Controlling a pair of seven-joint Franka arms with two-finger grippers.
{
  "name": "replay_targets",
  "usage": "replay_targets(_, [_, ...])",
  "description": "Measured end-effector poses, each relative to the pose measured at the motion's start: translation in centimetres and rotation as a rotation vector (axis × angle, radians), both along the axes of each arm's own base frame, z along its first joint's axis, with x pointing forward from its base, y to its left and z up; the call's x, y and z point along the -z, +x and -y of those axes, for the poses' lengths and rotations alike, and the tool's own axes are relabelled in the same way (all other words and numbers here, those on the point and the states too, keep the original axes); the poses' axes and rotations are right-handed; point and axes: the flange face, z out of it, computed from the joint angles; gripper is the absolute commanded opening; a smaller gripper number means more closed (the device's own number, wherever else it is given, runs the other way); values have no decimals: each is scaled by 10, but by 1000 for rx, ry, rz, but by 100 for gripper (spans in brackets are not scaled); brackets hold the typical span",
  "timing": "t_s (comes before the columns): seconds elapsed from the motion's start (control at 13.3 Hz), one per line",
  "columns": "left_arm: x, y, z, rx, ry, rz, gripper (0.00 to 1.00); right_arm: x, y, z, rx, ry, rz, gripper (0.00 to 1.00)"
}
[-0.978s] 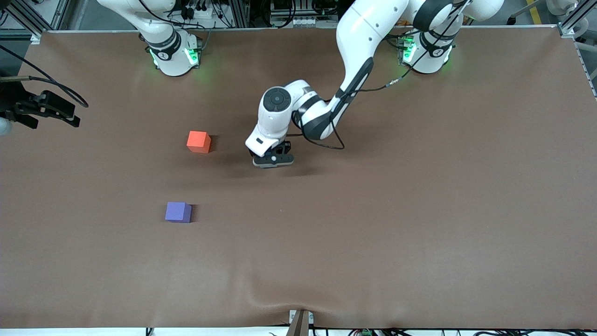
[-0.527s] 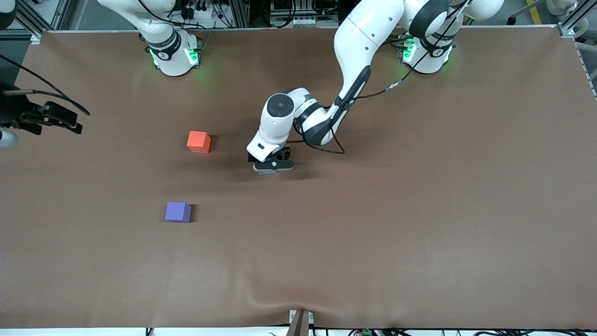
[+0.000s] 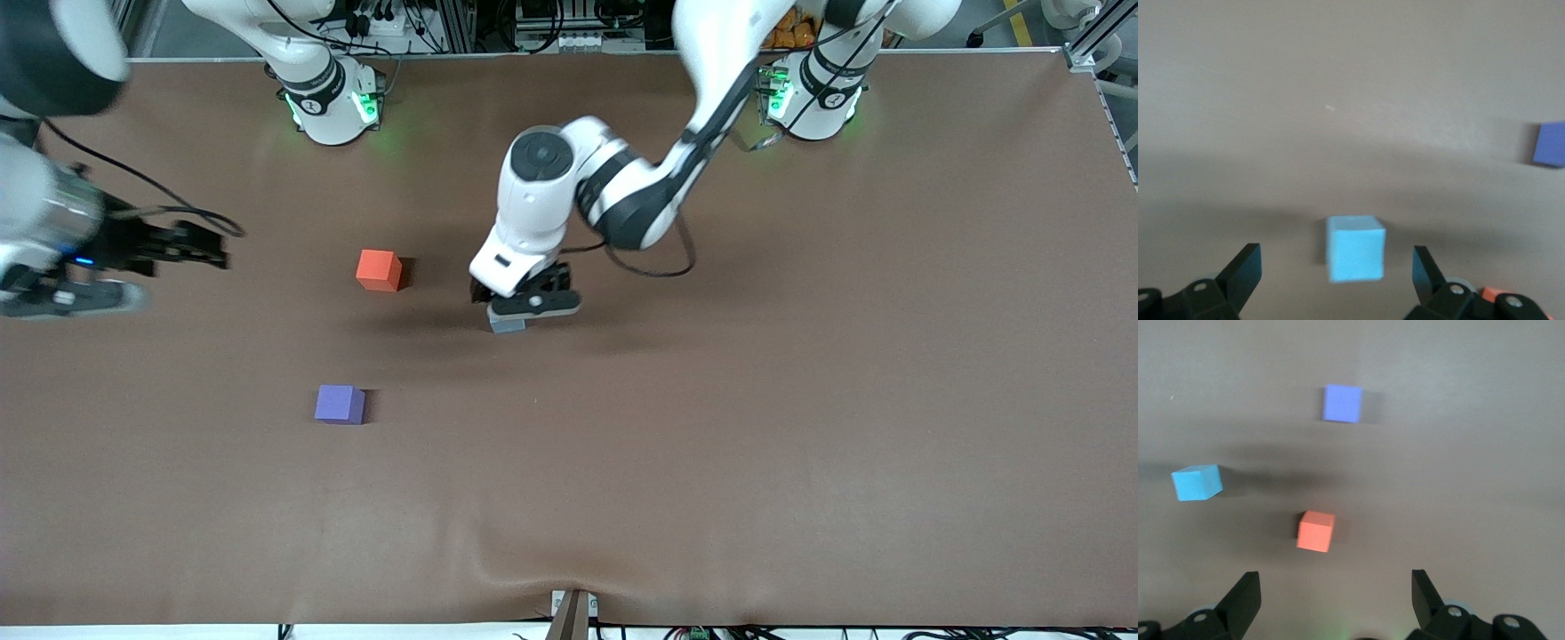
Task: Place blue block between orange and purple blocks
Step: 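Set down the blue cube with the left gripper while the right gripper approaches, then grasp the blue cube with the right gripper while the left gripper withdraws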
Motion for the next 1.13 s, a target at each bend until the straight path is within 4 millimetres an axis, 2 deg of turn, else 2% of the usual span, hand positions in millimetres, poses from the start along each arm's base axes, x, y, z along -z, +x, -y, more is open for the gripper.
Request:
replay_targets(0.08, [-36,10,-28,-30,23,-23,100,20,5,-26,7,13,-24,100])
replay_targets(0.23, [-89,25,-86,-87,89,-57,100,67,16,-76,17,40,-55,100])
replay_targets(0.38, [-125,36,-137,-133,181,-49,100,118,25,-123,-23,52,-63,100])
replay_targets(0.53, [-156,44,-180,-168,232,-30,100,162,24,-173,-82,56,-60,100])
replay_targets(0.6, [-170,49,-201,-161,242,-27,100,180,21,-195,-104,57,-57,100])
replay_targets(0.75, [-193,63,-251,-88,257,-23,100,210,17,-226,-137,63,-42,100])
replay_targets(0.98, [-217,83,-335,25,277,-39,100,260,11,-260,-150,66,-25,100])
replay_targets(1.13, [-226,84,-375,51,288,-71,100,285,1,-278,-137,33,-33,100])
